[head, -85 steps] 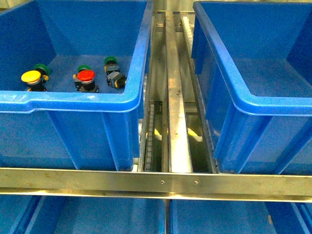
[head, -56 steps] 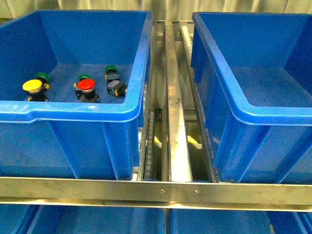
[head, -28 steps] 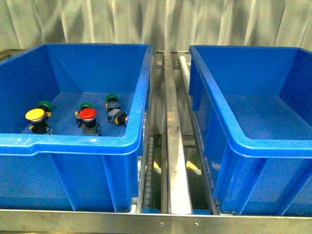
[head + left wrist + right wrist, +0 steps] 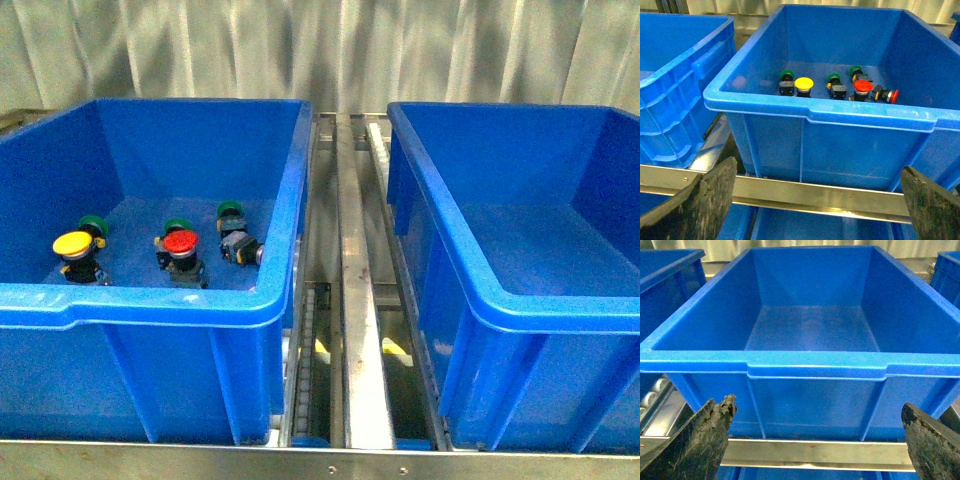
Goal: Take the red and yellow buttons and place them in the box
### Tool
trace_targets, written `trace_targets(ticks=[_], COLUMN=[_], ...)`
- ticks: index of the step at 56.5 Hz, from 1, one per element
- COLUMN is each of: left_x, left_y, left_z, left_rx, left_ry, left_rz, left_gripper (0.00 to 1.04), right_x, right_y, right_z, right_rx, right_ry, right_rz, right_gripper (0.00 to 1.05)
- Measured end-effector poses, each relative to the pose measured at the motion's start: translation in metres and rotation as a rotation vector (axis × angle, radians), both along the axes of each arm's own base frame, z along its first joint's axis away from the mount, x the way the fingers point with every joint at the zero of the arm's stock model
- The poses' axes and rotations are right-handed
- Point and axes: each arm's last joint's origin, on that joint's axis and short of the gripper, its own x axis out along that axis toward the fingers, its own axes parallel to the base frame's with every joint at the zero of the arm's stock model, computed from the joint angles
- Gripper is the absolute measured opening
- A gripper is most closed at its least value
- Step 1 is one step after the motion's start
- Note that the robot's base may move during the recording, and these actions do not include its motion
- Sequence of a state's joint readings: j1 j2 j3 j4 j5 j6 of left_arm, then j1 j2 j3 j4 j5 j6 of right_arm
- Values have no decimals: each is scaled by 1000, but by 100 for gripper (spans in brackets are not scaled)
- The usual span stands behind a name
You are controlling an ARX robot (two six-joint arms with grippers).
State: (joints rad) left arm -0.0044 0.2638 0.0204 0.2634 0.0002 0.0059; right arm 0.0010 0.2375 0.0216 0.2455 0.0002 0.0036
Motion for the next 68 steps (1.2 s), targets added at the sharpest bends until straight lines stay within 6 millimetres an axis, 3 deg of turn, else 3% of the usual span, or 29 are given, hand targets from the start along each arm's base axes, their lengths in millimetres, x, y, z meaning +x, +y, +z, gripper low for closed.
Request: trace_targets(ticks=[24, 28, 32, 39, 42, 47, 52, 59, 68], left_x=[0, 4, 16, 47, 70, 116, 171, 228, 261], left_y=[0, 0, 4, 6, 3, -6, -15, -37, -55], left_z=[0, -3, 14, 76, 109, 136, 128, 114, 112], left_rx=[0, -51, -112, -161, -173, -128, -76, -13, 13], left_ry=[0, 168, 204, 48, -22, -45, 62, 207, 266], left_rz=[0, 186, 290, 277, 231, 212, 256, 212, 175], left_gripper=[97, 97, 97, 97, 97, 97, 97, 97, 97], right_x=[0, 0, 0, 0, 0, 0, 0, 0, 0], right_y=[0, 0, 0, 0, 0, 0, 0, 0, 0], right_z=[0, 0, 0, 0, 0, 0, 0, 0, 0], right_rx=[0, 0, 0, 0, 0, 0, 0, 0, 0], right_ry=[0, 0, -2, -1, -2, -2, -2, -2, -2], right_rz=[0, 0, 1, 1, 0, 0, 0, 0, 0], right_gripper=[99, 99, 99, 99, 99, 99, 99, 99, 99])
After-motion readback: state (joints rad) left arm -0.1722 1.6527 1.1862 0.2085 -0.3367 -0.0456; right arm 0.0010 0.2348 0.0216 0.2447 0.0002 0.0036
